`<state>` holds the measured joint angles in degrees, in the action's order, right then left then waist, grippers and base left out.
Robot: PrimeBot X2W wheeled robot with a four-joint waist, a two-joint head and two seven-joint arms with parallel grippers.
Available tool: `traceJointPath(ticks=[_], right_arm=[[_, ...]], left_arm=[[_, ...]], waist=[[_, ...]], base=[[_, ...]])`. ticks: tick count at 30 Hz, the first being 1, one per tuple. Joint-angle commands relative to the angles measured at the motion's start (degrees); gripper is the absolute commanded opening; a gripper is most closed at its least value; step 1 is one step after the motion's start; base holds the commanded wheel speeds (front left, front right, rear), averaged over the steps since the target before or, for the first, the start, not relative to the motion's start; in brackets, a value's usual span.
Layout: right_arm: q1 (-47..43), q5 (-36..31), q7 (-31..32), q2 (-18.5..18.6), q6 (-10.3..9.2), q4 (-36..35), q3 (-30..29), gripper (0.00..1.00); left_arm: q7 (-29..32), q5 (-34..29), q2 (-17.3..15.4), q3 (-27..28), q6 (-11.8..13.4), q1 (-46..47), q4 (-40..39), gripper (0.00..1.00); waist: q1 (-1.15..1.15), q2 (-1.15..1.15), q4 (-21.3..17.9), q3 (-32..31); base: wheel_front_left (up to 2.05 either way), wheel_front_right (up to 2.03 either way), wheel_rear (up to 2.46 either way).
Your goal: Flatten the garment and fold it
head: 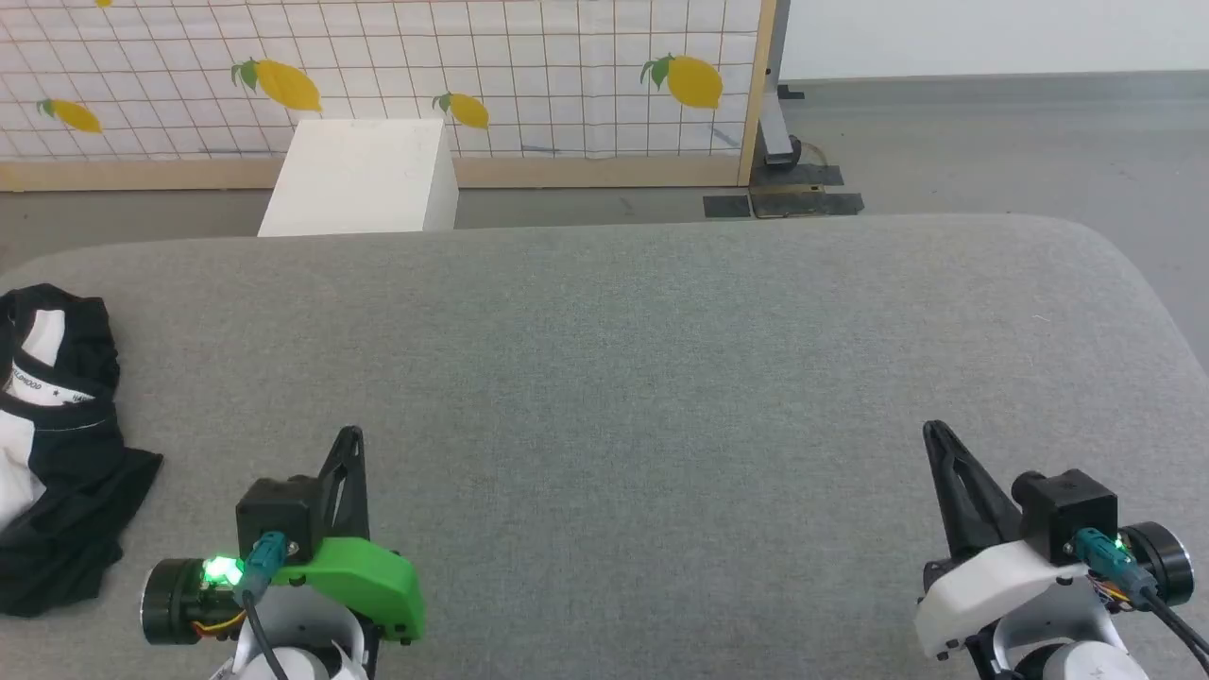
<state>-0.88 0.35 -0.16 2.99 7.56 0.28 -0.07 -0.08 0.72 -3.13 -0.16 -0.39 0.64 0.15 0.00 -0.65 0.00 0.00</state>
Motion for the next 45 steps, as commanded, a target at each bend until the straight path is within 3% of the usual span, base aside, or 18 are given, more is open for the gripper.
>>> traceJointPath(ticks=[1,21,22,23,34,45], right_arm=[[0.9,-0.3,0.2,-0.1,-0.08,-0.3,0.1,0.00],[0.9,-0.3,0.2,-0.1,-0.08,-0.3,0.1,0.00],[0.9,-0.3,0.2,-0.1,-0.08,-0.3,0.1,1.00],[0.0,0.0,0.0,0.0,0.01,0.0,0.0,1.00],[0.1,0.4,-0.8,0.0,0.01,0.1,-0.1,1.00],[0.0,1.0,-2.0,0.0,0.00,0.3,-0.4,1.00]], left_arm=[[0.1,-0.7,0.2,0.2,0.4,-0.6,-0.1,0.00],[0.1,-0.7,0.2,0.2,0.4,-0.6,-0.1,0.00],[0.1,-0.7,0.2,0.2,0.4,-0.6,-0.1,1.00],[0.0,0.0,0.0,0.0,0.0,0.0,0.0,1.00],[-1.0,0.8,0.0,-1.0,0.6,0.5,0.9,1.00],[-2.3,1.6,-0.3,-1.4,1.5,1.0,1.7,1.00]], waist=[[0.00,0.65,0.0,0.0],[0.00,0.65,0.0,0.0],[0.00,0.65,0.0,0.0],[0.00,0.00,0.0,0.0],[0.00,0.04,0.3,0.0],[0.00,0.10,3.0,0.0]], base=[[0.00,0.00,0.00],[0.00,0.00,0.00],[0.00,0.00,0.00],[0.00,0.00,0.00],[0.00,0.00,0.00],[0.00,0.00,0.00]])
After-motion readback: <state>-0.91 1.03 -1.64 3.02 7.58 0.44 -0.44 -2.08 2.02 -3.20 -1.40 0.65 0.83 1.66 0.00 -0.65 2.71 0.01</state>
